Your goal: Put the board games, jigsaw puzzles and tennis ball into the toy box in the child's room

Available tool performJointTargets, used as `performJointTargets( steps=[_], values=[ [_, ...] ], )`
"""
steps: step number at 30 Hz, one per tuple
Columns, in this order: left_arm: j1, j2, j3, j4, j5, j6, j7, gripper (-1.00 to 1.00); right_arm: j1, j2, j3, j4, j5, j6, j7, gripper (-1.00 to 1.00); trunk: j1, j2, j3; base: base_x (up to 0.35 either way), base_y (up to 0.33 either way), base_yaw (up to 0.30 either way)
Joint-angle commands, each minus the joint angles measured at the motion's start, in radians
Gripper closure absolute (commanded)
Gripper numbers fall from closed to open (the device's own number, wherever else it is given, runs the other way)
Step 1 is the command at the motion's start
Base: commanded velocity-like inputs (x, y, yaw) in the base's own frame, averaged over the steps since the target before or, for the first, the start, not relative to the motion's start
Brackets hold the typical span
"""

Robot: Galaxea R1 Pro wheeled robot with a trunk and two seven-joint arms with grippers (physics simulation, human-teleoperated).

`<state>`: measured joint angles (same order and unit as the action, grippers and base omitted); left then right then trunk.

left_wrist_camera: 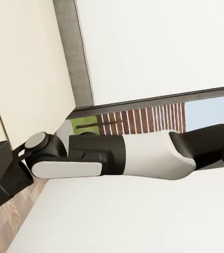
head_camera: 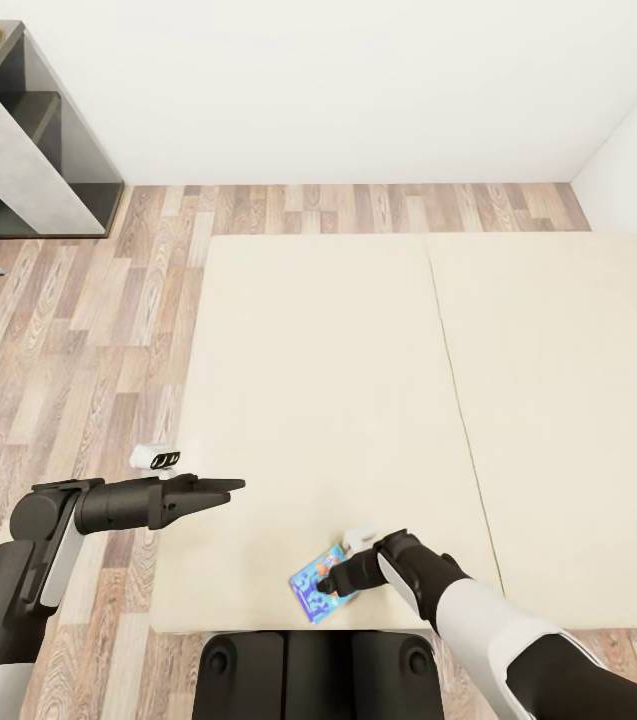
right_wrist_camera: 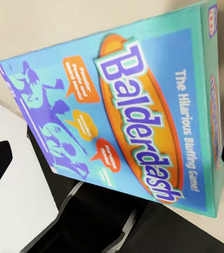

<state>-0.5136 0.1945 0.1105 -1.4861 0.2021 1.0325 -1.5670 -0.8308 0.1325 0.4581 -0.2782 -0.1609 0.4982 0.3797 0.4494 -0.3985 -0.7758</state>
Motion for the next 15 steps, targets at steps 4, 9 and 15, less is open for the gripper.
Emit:
performJointTargets(
  steps=[4, 9, 15],
  values=[
    [0.0, 0.0, 0.0, 0.0, 0.0, 0.011, -0.004, -1.0, -0.001, -0.001, 0.023, -0.001, -0.011, 0.006, 0.001, -1.0, 0.001, -0.002, -0.001, 0.0, 0.0, 0.0],
    [0.0, 0.0, 0.0, 0.0, 0.0, 0.011, -0.004, -1.0, -0.001, 0.001, 0.027, -0.001, -0.011, 0.008, 0.004, -1.0, 0.001, -0.002, -0.001, 0.0, 0.0, 0.0],
    [0.0, 0.0, 0.0, 0.0, 0.0, 0.011, -0.004, -1.0, -0.001, 0.007, 0.028, -0.001, -0.011, 0.006, 0.006, -1.0, 0.001, -0.002, -0.001, 0.0, 0.0, 0.0]
  ],
)
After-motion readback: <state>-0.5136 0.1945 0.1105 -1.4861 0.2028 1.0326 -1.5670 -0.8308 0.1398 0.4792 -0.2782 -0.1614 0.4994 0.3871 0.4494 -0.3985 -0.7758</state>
